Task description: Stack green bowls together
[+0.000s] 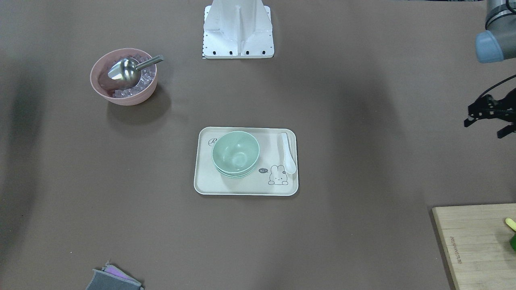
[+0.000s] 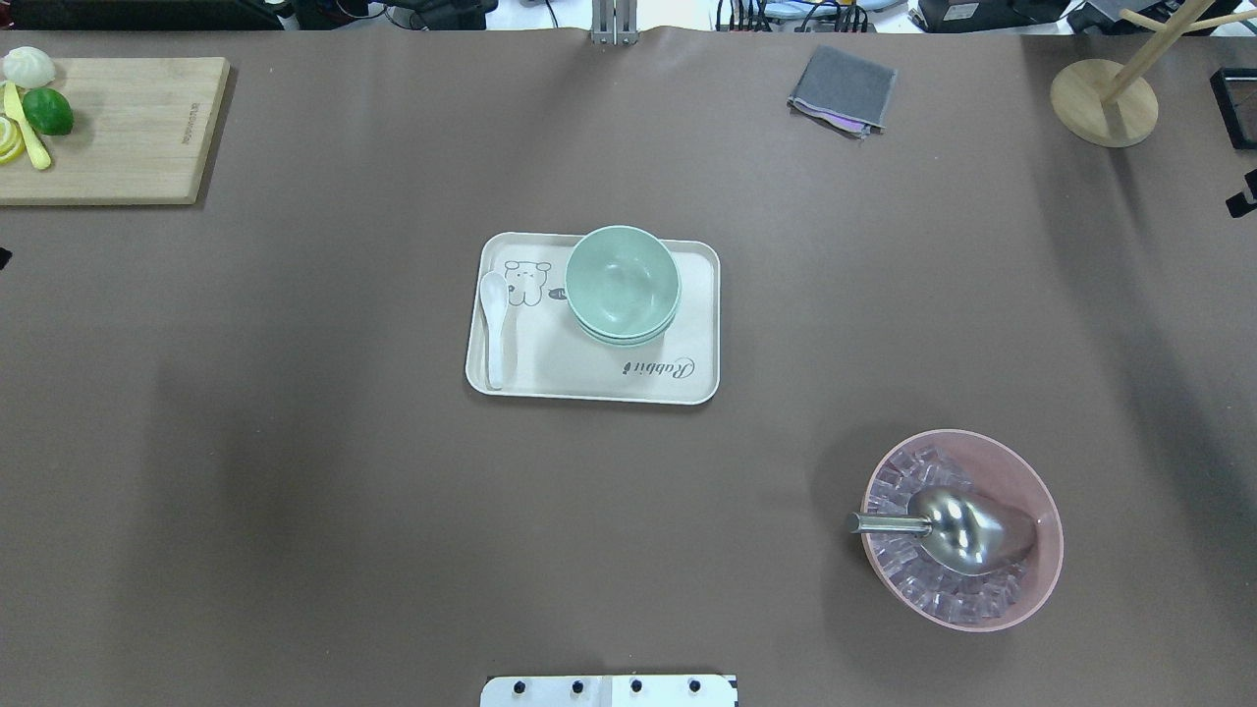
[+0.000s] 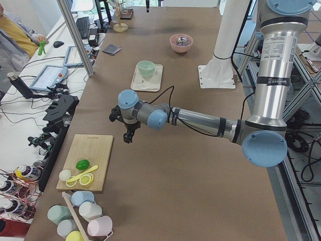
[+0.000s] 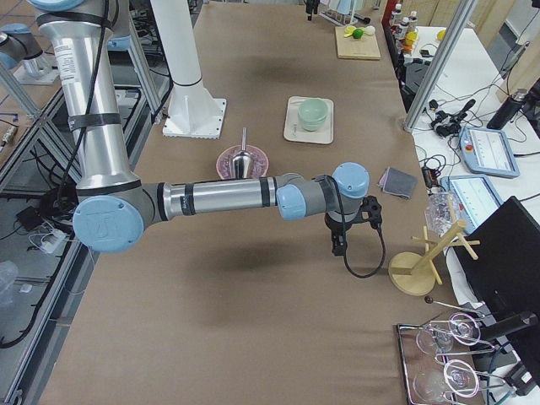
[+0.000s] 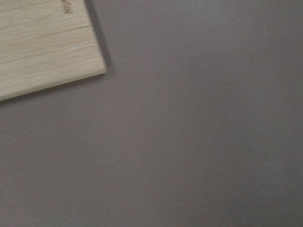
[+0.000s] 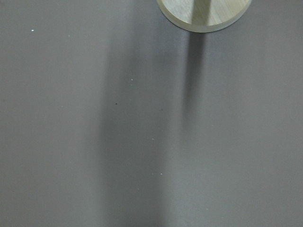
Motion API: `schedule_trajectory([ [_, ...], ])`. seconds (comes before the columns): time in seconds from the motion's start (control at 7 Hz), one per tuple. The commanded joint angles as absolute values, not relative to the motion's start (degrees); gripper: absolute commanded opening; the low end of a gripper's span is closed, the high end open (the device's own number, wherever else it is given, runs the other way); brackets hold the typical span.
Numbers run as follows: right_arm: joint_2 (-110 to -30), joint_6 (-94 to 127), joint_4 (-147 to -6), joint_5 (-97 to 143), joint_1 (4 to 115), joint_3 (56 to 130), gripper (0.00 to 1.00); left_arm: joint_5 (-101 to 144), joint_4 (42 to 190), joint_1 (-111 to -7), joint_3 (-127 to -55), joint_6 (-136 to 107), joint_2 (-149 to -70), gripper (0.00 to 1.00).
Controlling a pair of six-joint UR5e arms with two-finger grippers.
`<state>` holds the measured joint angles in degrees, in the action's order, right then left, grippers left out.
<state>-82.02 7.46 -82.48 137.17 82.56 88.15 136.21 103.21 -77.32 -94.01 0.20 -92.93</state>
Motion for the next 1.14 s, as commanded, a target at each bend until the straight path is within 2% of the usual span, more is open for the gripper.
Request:
schedule_trajectory([
  [0.0,-83.8,2.5,-82.5,137.1,84.9,87.8,1.0,136.1,103.4,-86.2,-87.6,10.6,-91.8,0.98],
  [0.29,-85.9,1.8,-81.7,136.8,85.1,88.8,1.0,131.3,103.5,-86.9,-87.8,10.5,-89.4,0.98],
  [0.71,-89.7,1.8,-82.1,136.1,87.4,93.5,1.0,137.8,103.1,-86.8,-88.3,9.9,-89.2,0.98],
  [1.0,-90.3,1.8,-82.4,136.1,87.3,94.5,1.0,137.8,103.4,-86.9,-91.0,9.9,-87.6,0.98],
])
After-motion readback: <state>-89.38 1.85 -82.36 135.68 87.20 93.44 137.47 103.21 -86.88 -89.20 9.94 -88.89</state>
